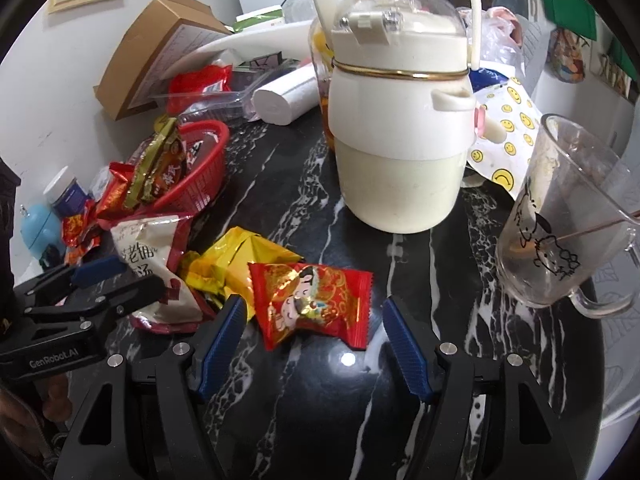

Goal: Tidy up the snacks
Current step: 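Grasp the white printed bag with the left tool while the right tool grasps the red-gold candy, then lift both held packets and move them toward the red basket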

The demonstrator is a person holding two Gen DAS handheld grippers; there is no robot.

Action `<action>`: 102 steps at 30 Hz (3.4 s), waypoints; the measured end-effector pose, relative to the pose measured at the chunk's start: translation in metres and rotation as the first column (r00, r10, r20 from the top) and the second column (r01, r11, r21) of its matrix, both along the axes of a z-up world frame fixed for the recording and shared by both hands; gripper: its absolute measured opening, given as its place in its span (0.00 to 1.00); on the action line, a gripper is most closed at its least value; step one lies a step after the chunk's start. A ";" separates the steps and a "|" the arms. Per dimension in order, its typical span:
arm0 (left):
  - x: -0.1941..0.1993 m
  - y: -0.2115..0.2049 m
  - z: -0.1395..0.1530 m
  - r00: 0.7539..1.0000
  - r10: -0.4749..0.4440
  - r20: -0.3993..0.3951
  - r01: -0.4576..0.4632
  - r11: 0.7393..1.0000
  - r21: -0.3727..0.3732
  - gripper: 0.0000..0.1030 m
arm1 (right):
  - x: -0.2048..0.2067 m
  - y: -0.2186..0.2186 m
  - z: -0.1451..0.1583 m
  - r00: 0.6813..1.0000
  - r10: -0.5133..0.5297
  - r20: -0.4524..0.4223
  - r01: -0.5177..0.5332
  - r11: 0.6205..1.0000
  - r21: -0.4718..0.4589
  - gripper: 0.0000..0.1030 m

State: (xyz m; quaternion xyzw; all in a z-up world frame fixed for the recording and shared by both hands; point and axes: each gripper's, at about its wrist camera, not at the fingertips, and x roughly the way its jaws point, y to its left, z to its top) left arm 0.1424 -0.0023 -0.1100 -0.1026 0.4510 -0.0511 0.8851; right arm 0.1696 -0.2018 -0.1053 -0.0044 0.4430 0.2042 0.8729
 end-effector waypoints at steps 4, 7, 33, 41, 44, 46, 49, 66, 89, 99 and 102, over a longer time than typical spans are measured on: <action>0.005 0.005 -0.007 0.999 0.009 -0.034 -0.011 0.997 -0.081 0.72 | 0.009 0.000 -0.008 1.000 0.008 -0.021 -0.008 1.000 0.008 0.69; 0.005 0.003 -0.007 1.000 0.001 -0.024 -0.003 0.997 -0.082 0.72 | 0.014 0.001 -0.012 0.999 0.010 -0.033 -0.009 1.000 0.008 0.69; 0.009 -0.009 -0.013 0.998 -0.067 -0.020 0.065 0.993 -0.095 0.33 | 0.006 -0.006 -0.021 0.999 0.016 -0.033 -0.015 0.999 0.033 0.38; -0.017 -0.010 -0.012 0.991 -0.126 -0.040 0.120 0.986 -0.118 0.22 | -0.015 -0.005 -0.021 0.999 0.020 -0.043 -0.018 0.999 0.046 0.36; -0.030 -0.012 -0.011 0.989 -0.138 -0.047 0.131 0.983 -0.127 0.22 | -0.026 -0.006 -0.020 0.999 0.012 -0.049 -0.009 0.998 0.055 0.36; -0.039 -0.013 -0.011 0.988 -0.145 -0.052 0.137 0.982 -0.130 0.22 | -0.033 -0.008 -0.019 0.999 0.007 -0.052 -0.004 0.998 0.064 0.36; -0.055 -0.015 -0.009 0.985 -0.161 -0.057 0.152 0.980 -0.131 0.22 | -0.046 -0.010 -0.018 0.998 -0.003 -0.055 0.007 0.998 0.070 0.36; -0.123 -0.012 -0.013 0.973 -0.211 -0.097 0.197 0.971 -0.134 0.28 | -0.129 -0.008 -0.015 0.998 -0.003 -0.071 0.011 0.993 0.115 0.36; -0.121 -0.016 0.017 0.995 -0.095 0.024 0.096 0.990 -0.099 0.86 | -0.145 -0.015 0.001 0.999 -0.040 -0.033 0.044 0.991 0.129 0.36; -0.092 -0.037 -0.003 0.995 -0.080 -0.066 0.078 0.997 -0.029 0.86 | -0.139 -0.035 -0.004 0.994 -0.099 -0.054 0.106 0.986 0.126 0.36; -0.091 -0.040 -0.009 0.991 -0.106 -0.080 0.104 0.994 -0.027 0.86 | -0.137 -0.038 -0.006 0.993 -0.105 -0.059 0.111 0.986 0.125 0.36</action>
